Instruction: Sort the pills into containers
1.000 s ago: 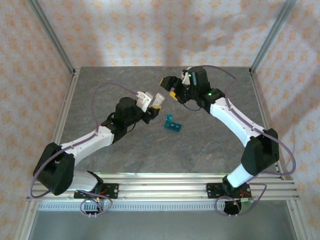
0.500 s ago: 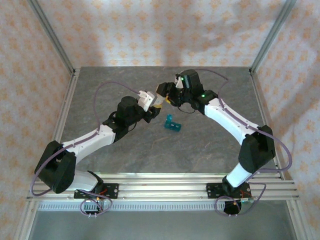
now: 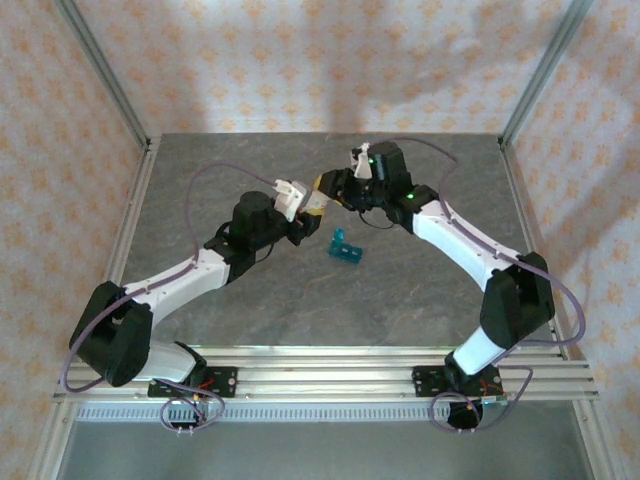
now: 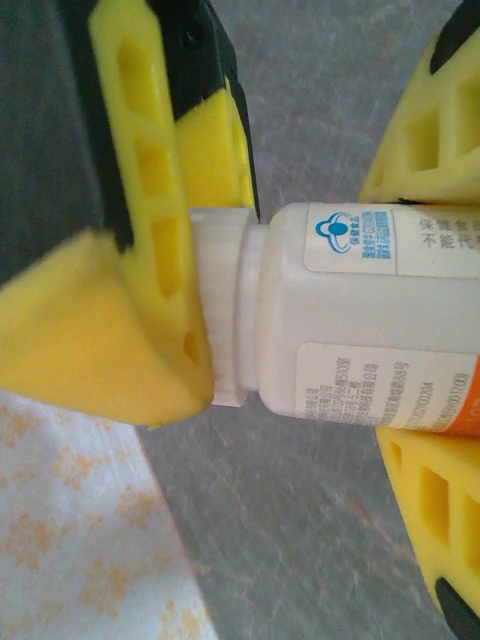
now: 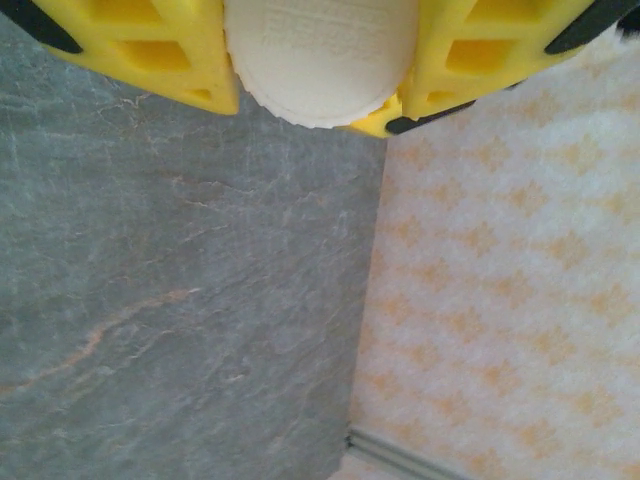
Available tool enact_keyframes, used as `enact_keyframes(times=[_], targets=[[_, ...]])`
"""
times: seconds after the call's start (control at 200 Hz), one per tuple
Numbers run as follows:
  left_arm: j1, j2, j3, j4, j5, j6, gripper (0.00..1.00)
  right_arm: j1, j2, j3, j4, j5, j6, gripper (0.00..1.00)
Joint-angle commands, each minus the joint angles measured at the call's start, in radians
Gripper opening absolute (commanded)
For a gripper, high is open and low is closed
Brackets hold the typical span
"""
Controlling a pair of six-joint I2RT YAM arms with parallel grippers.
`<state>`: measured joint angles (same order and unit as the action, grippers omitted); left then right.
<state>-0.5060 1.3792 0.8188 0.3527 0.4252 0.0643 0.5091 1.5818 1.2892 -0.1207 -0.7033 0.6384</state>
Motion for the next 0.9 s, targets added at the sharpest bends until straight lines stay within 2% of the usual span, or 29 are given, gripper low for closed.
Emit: enact_keyframes(times=[0.0, 0.085, 0.175, 0.21, 0.3, 0.36, 0.591, 0.681, 0.896], targets=[[0.029, -0.022, 0.026, 0.108, 0.201, -0.122, 0.0, -0.056, -0.037, -0.052, 0.159, -0.107, -0.136, 0.39], [0.041, -0.022, 0.025, 0.14, 0.266, -0.172, 0.0, -0.076, -0.037, -0.058, 0.175, -0.161, -0.15, 0.4], [0.04, -0.022, 0.027, 0.134, 0.264, -0.174, 0.0, -0.078, -0.04, -0.045, 0.173, -0.18, -0.134, 0.44], [0.04, -0.022, 0.025, 0.125, 0.253, -0.163, 0.0, -0.077, -0.045, -0.039, 0.166, -0.174, -0.125, 0.49], [0.041, -0.022, 0.025, 0.089, 0.209, -0.125, 0.0, -0.077, -0.074, -0.025, 0.12, -0.116, -0.116, 0.74], [0.04, -0.025, 0.022, 0.066, 0.172, -0.096, 0.0, -0.078, -0.094, -0.011, 0.074, -0.074, -0.112, 0.79], [0.023, -0.045, 0.008, 0.012, 0.027, 0.017, 0.0, -0.081, -0.088, 0.067, -0.153, 0.095, -0.01, 0.82], [0.011, -0.048, 0.009, -0.006, -0.013, 0.05, 0.0, -0.079, -0.066, 0.085, -0.195, 0.107, 0.046, 0.82], [-0.007, -0.036, 0.019, -0.022, -0.045, 0.082, 0.0, -0.034, -0.042, 0.095, -0.172, 0.114, 0.093, 0.82]])
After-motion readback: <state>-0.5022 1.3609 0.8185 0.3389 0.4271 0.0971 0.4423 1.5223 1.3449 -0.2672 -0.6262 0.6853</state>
